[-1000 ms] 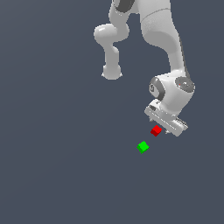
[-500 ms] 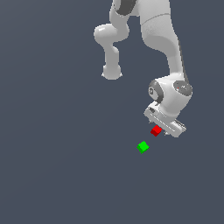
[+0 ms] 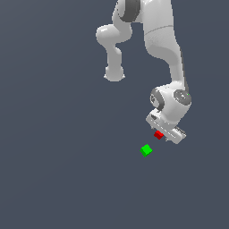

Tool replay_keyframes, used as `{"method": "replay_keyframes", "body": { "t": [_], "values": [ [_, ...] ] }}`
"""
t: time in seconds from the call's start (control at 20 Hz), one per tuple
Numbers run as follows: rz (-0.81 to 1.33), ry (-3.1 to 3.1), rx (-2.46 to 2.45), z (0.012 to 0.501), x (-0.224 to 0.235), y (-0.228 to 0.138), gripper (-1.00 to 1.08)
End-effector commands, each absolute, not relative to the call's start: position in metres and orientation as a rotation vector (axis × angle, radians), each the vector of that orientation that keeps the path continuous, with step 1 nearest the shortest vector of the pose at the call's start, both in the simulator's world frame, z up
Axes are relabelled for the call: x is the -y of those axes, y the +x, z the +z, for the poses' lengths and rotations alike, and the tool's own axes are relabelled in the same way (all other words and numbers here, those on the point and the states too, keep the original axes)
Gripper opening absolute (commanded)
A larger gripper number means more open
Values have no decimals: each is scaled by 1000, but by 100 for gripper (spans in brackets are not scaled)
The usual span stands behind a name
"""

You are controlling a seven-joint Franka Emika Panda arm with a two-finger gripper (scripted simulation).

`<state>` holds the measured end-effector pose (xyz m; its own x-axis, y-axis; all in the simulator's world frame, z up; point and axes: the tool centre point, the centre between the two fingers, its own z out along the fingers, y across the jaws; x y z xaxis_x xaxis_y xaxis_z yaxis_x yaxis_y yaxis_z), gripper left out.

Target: Stack the red cube on top of the green cube.

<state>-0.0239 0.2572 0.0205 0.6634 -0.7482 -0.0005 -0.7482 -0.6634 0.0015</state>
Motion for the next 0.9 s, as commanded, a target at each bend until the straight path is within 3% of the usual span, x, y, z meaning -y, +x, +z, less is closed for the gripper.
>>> {"method": "replay_keyframes", "body": {
  "t": [0.0, 0.85],
  "values": [
    [0, 2865, 1289, 20, -258, -23, -100],
    [0, 2865, 1289, 35, -257, -24, -100]
  ]
}}
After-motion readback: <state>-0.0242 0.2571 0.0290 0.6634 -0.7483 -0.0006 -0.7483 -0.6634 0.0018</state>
